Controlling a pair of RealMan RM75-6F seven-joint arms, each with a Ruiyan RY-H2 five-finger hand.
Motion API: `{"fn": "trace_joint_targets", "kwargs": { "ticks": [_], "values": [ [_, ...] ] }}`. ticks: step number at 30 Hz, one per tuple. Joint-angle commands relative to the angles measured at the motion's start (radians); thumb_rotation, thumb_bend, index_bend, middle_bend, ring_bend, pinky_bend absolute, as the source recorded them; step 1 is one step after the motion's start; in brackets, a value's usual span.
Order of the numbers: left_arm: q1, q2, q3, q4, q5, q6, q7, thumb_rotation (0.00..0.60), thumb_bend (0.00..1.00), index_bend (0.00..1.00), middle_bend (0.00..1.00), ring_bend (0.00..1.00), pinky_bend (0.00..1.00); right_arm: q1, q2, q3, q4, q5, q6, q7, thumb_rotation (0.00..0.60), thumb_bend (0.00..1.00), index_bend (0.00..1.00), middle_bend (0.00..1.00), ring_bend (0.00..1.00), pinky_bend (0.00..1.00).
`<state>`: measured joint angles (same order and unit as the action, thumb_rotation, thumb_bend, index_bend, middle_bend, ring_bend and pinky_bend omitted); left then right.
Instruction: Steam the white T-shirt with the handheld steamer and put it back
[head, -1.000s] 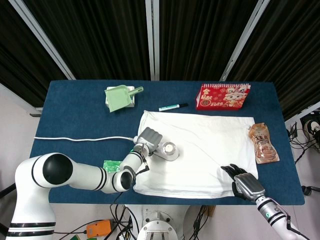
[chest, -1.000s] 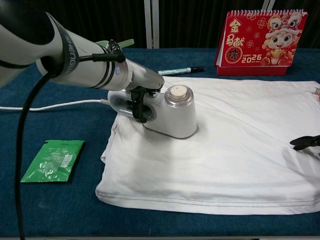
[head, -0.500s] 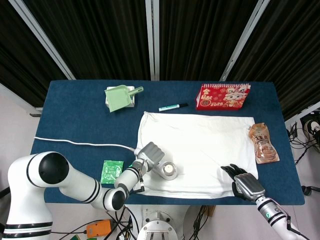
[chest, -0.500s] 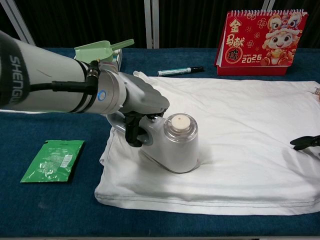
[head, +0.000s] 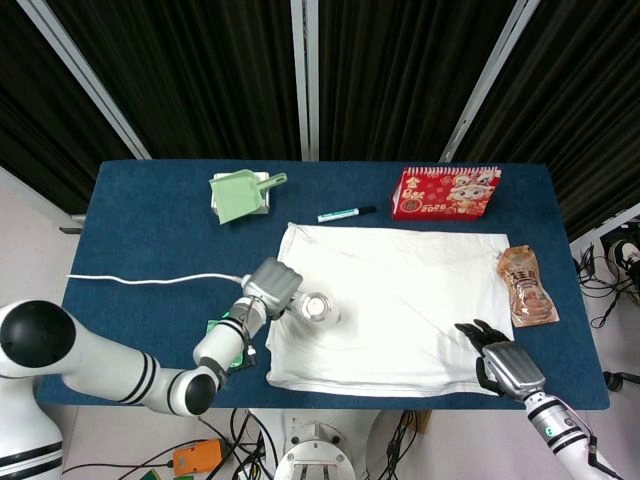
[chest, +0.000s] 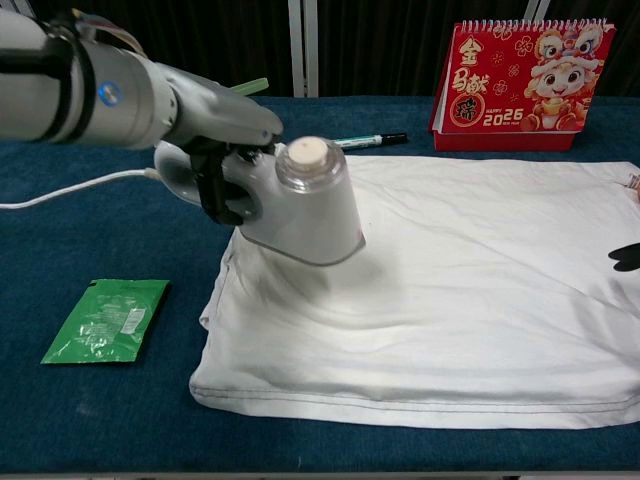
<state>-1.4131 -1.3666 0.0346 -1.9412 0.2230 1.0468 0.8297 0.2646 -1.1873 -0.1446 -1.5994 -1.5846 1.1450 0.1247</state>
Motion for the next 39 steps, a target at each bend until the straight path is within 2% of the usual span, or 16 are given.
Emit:
{"fn": "trace_joint_targets", "kwargs": {
  "ticks": [1,5,12,17,19,21,23,26,29,33,34,38,39],
  "values": [
    [0.079,0.064,0.027,0.024,0.042,0.021,-0.072,0.566,0.59,0.76,0.89,0.69,0.61,-0.028,0.029,0.018,-0.002,0.001,0.065,0.008,0.600,0.88,0.11,0.17,0.08,0.21],
    [0.149,0.091,0.060,0.089,0.051,0.001,-0.121,0.566,0.59,0.76,0.89,0.68,0.60,-0.051,0.059,0.035,-0.010,0.008,0.120,0.013,0.600,0.72,0.11,0.17,0.08,0.21],
    [0.230,0.066,0.083,0.236,0.038,-0.088,-0.169,0.569,0.59,0.76,0.85,0.65,0.55,-0.077,0.095,0.055,-0.031,-0.006,0.191,0.014,0.600,0.69,0.11,0.17,0.08,0.21],
    [0.253,0.051,0.092,0.292,0.025,-0.150,-0.164,0.566,0.57,0.74,0.80,0.60,0.51,-0.091,0.122,0.063,-0.051,-0.010,0.218,-0.001,0.600,0.62,0.10,0.17,0.08,0.21],
    [0.261,0.054,0.091,0.294,0.031,-0.168,-0.168,0.566,0.55,0.70,0.76,0.56,0.48,-0.096,0.131,0.068,-0.059,-0.007,0.228,-0.002,0.600,0.62,0.10,0.17,0.08,0.21],
    [0.271,0.055,0.086,0.295,0.047,-0.172,-0.177,0.565,0.47,0.57,0.66,0.49,0.44,-0.100,0.136,0.071,-0.063,-0.004,0.231,-0.004,0.600,0.62,0.10,0.17,0.08,0.21],
    [0.289,0.056,0.081,0.290,0.081,-0.153,-0.191,0.567,0.32,0.38,0.49,0.35,0.37,-0.101,0.141,0.074,-0.066,0.000,0.229,-0.004,0.600,0.61,0.10,0.17,0.08,0.21],
    [0.322,0.061,0.075,0.271,0.152,-0.105,-0.212,0.569,0.20,0.19,0.28,0.19,0.28,-0.103,0.143,0.075,-0.068,0.004,0.223,0.001,0.600,0.61,0.09,0.17,0.08,0.21],
    [0.359,0.071,0.072,0.248,0.218,-0.058,-0.233,0.567,0.14,0.11,0.20,0.12,0.23,-0.102,0.146,0.076,-0.068,0.005,0.215,0.018,0.600,0.61,0.09,0.18,0.08,0.21],
    [0.426,0.118,0.074,0.188,0.316,0.024,-0.282,0.568,0.14,0.06,0.14,0.07,0.17,-0.111,0.155,0.085,-0.058,0.016,0.225,0.034,0.600,0.61,0.09,0.18,0.08,0.21],
    [0.449,0.132,0.079,0.170,0.349,0.050,-0.298,0.570,0.14,0.06,0.13,0.07,0.16,-0.114,0.159,0.088,-0.057,0.023,0.229,0.040,0.600,0.56,0.08,0.17,0.08,0.21],
    [0.599,0.190,0.110,0.117,0.573,0.213,-0.442,0.570,0.12,0.06,0.11,0.04,0.11,-0.134,0.193,0.110,-0.051,0.061,0.258,0.075,0.600,0.23,0.05,0.17,0.08,0.20],
    [0.637,0.200,0.120,0.116,0.623,0.253,-0.476,0.571,0.11,0.06,0.10,0.03,0.10,-0.139,0.199,0.116,-0.047,0.067,0.268,0.081,0.600,0.19,0.05,0.17,0.08,0.20]
  ]
}}
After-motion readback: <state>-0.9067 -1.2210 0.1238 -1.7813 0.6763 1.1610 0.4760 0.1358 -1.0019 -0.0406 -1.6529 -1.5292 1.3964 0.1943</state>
